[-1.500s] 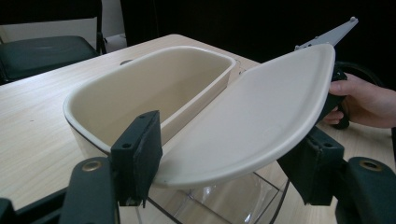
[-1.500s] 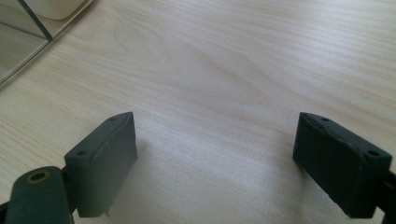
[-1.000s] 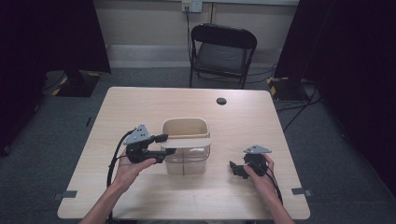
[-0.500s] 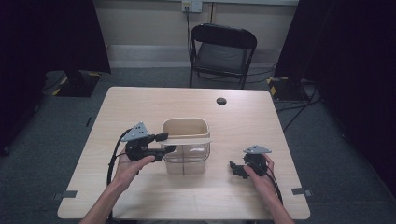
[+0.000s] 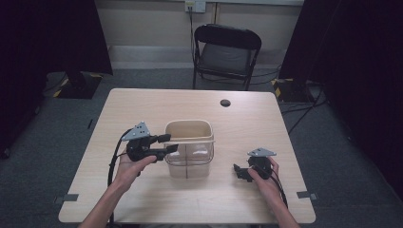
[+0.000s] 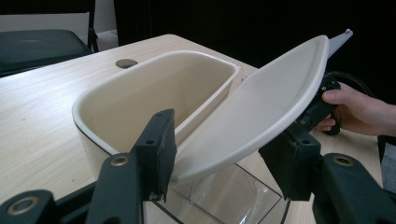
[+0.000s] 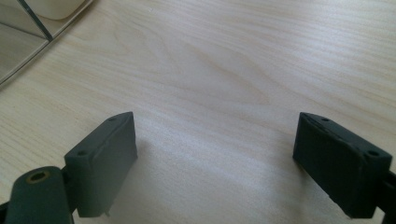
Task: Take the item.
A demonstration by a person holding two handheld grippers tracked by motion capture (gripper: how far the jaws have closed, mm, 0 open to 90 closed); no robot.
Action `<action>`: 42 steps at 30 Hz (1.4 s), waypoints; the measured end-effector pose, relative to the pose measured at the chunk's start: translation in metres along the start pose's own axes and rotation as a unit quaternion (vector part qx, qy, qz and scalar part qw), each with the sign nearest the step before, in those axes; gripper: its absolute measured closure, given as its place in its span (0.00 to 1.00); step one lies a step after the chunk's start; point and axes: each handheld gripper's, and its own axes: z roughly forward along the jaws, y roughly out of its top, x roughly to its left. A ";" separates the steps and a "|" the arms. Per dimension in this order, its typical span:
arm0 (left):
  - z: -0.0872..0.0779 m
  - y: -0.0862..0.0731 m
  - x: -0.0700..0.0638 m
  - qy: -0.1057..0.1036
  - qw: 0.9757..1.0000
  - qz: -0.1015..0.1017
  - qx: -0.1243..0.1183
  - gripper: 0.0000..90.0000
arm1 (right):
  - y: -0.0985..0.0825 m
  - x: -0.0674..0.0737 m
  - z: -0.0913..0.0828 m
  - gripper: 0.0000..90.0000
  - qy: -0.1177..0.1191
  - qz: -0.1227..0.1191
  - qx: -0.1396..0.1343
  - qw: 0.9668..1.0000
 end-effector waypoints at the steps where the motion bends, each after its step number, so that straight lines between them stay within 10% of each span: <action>1: 0.000 0.000 0.000 0.001 1.000 -0.001 -0.001 0.52 | 0.000 0.000 0.000 0.14 0.000 0.000 0.000 1.000; 42: 0.001 0.001 0.008 0.004 1.000 -0.011 -0.001 0.57 | 0.000 0.000 0.000 0.14 0.000 0.000 0.000 1.000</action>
